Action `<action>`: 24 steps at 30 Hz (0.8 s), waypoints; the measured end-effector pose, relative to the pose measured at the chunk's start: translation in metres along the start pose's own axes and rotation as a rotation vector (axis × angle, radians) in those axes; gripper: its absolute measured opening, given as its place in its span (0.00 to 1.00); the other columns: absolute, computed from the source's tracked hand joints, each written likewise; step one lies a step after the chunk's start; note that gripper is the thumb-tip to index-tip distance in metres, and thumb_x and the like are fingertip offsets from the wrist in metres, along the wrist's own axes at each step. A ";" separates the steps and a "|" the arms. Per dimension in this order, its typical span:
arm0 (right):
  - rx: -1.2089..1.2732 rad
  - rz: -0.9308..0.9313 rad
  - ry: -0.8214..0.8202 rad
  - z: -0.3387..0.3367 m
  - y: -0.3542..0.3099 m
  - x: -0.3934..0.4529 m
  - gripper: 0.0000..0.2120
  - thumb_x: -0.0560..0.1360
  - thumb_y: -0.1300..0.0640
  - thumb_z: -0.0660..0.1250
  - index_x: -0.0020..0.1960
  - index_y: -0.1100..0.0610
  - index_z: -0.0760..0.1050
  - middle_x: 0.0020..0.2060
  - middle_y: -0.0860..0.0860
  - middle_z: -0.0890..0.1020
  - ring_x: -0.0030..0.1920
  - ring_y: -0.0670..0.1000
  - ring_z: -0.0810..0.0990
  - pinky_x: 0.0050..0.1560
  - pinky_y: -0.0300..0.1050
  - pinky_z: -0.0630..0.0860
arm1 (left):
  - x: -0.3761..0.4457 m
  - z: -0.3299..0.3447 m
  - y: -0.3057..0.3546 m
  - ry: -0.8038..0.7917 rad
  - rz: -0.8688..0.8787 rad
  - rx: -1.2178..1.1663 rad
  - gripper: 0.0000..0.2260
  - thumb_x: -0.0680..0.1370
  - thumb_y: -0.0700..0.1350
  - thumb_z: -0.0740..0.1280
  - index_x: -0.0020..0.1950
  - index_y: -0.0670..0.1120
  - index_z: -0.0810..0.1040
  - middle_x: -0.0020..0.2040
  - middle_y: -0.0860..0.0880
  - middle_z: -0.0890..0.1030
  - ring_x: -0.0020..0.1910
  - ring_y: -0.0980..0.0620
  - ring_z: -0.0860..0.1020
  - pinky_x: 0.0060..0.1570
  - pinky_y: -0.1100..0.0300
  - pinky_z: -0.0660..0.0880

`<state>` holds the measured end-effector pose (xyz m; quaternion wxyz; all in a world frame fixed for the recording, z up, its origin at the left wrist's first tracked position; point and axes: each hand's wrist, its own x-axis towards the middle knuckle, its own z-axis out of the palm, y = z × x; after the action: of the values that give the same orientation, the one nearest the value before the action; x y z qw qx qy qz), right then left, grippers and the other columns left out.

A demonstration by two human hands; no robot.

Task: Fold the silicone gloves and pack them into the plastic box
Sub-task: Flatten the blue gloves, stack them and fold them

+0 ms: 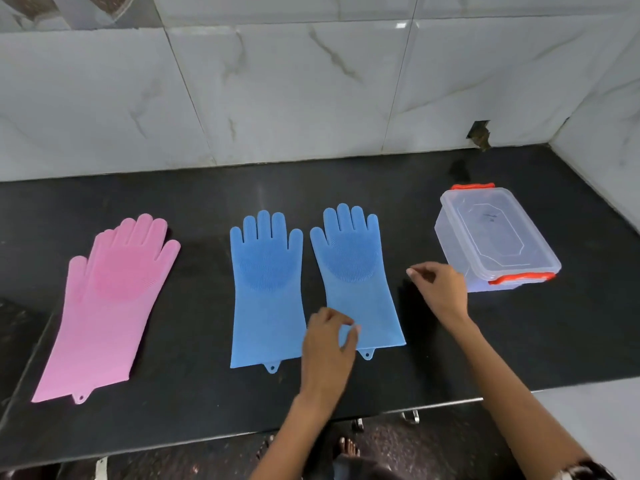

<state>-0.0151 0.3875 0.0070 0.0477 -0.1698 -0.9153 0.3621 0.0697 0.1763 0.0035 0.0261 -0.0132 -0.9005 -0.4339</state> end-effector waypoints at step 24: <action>0.125 0.192 -0.177 0.035 -0.053 0.100 0.10 0.66 0.58 0.78 0.44 0.61 0.83 0.40 0.56 0.84 0.35 0.49 0.83 0.42 0.45 0.83 | 0.000 0.075 0.052 -0.068 -0.080 0.070 0.11 0.78 0.48 0.66 0.55 0.44 0.82 0.52 0.47 0.84 0.51 0.51 0.82 0.55 0.65 0.75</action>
<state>-0.1311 0.3642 0.0137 -0.0574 -0.2208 -0.8712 0.4347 0.0692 0.2679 -0.0027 -0.0216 0.0090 -0.9153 -0.4020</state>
